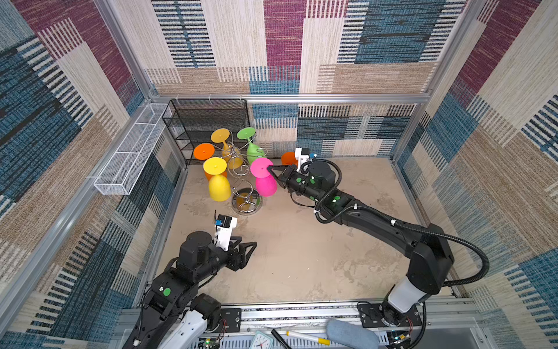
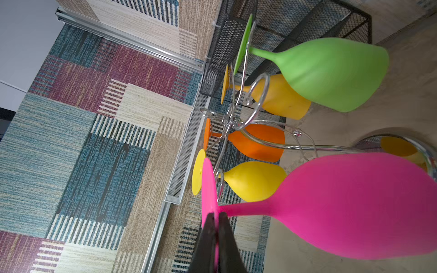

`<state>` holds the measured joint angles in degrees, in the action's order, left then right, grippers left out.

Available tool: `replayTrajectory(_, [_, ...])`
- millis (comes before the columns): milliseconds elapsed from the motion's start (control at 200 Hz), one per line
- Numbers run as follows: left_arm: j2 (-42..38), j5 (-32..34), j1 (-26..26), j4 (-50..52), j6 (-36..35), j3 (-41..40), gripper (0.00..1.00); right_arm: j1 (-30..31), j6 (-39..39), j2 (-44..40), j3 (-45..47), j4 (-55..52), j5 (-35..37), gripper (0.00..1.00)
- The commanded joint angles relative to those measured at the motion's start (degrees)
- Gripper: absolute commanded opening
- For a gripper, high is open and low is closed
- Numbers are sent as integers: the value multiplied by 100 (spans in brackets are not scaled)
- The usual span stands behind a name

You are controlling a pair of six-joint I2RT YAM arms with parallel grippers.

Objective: Take the wine glass off the wine glass rack
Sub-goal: Pick up the wine glass from the wine glass rack.

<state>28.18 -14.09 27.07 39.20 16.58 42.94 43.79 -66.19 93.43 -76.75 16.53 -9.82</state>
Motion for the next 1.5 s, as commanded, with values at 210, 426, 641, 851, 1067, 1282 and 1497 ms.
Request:
replayTrajectory(210, [108, -72, -8, -246, -133, 5, 69, 40, 792, -1027, 1130, 309, 309, 0])
replayTrajectory(426, [143, 21, 5, -213, -63, 12, 69, 292, 2078, -1836, 1865, -167, 884, 0])
replayTrajectory(641, [212, 233, 40, 136, 342, 186, 68, 633, 3697, -2596, 2904, -226, 1595, 0])
replayTrajectory(851, [314, 0, 44, 569, 1511, 316, 67, 1361, 5409, -2971, 3906, 543, 2500, 0])
replayTrajectory(1067, [68, -360, 43, 366, 3519, 10, 66, 2047, 6919, -2786, 4430, 1295, 3505, 0])
replayTrajectory(1282, [-396, -752, 44, -779, 5587, -935, 58, 2286, 8072, -2756, 5080, 2189, 3615, 0])
replayTrajectory(1497, [-151, -635, 42, -1043, 6092, -981, 57, 2506, 8952, -2550, 5231, 2486, 3769, 0])
